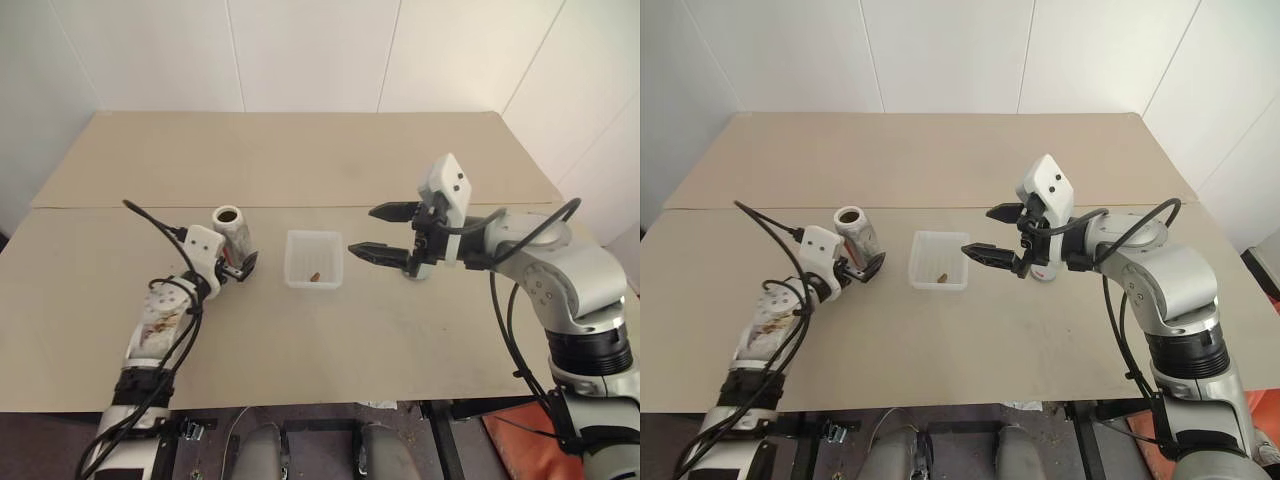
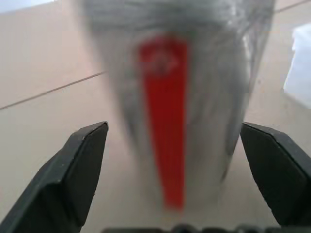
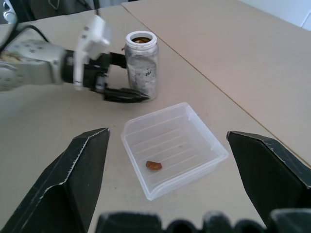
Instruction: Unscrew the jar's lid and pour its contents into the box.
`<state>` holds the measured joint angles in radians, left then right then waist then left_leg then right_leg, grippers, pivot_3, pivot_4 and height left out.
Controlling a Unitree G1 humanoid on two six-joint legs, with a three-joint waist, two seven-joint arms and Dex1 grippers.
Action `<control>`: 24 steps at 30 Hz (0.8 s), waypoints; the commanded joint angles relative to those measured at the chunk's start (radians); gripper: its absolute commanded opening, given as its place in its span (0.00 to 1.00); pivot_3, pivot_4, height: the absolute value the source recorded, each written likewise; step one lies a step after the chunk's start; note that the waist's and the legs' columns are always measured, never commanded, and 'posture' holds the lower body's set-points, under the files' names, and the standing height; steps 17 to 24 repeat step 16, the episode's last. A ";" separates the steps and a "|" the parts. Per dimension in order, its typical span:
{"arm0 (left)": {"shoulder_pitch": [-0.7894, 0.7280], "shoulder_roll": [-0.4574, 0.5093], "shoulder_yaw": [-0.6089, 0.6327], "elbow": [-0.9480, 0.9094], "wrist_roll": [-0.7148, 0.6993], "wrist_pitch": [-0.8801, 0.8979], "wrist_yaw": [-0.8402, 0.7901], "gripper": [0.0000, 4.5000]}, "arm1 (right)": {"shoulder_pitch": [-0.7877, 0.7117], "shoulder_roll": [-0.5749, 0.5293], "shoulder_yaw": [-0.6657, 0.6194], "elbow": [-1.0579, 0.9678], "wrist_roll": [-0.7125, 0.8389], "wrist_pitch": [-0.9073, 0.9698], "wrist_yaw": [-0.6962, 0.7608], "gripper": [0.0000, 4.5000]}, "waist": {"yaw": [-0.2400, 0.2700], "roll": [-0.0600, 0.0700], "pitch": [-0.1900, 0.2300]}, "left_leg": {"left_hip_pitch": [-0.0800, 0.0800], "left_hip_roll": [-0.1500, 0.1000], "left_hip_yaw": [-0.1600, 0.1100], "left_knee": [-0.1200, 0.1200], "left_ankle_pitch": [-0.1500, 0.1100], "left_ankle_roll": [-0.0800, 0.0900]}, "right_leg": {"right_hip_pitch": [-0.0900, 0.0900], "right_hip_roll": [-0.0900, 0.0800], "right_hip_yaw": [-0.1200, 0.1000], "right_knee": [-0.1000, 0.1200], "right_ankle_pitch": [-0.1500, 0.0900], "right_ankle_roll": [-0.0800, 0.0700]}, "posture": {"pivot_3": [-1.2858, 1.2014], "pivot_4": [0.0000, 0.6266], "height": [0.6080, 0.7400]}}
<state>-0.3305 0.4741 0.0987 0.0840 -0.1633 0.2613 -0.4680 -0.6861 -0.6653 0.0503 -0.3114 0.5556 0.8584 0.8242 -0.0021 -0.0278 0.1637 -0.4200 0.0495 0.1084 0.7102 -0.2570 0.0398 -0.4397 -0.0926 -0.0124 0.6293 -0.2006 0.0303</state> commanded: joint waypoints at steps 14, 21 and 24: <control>0.423 0.427 0.554 -0.419 -0.477 0.135 -0.594 0.99 | 0.287 -0.174 -0.215 -0.055 0.020 -0.140 0.098 1.00 | 0.007 0.002 -0.001 | 0.013 0.000 0.002 -0.003 -0.001 0.000 | 0.008 -0.001 0.000 -0.001 -0.006 -0.008 | 0.52 0.24 1.00; 0.416 0.424 0.545 -0.414 -0.498 0.143 -0.603 0.99 | 0.287 -0.197 -0.222 -0.053 0.058 -0.098 0.126 1.00 | 0.006 0.002 -0.001 | 0.014 0.001 0.002 -0.003 -0.001 0.000 | 0.008 -0.001 0.000 -0.001 -0.006 -0.009 | 0.52 0.24 1.00; 0.416 0.424 0.545 -0.414 -0.498 0.143 -0.603 0.99 | 0.287 -0.197 -0.222 -0.053 0.058 -0.098 0.126 1.00 | 0.006 0.002 -0.001 | 0.014 0.001 0.002 -0.003 -0.001 0.000 | 0.008 -0.001 0.000 -0.001 -0.006 -0.009 | 0.52 0.24 1.00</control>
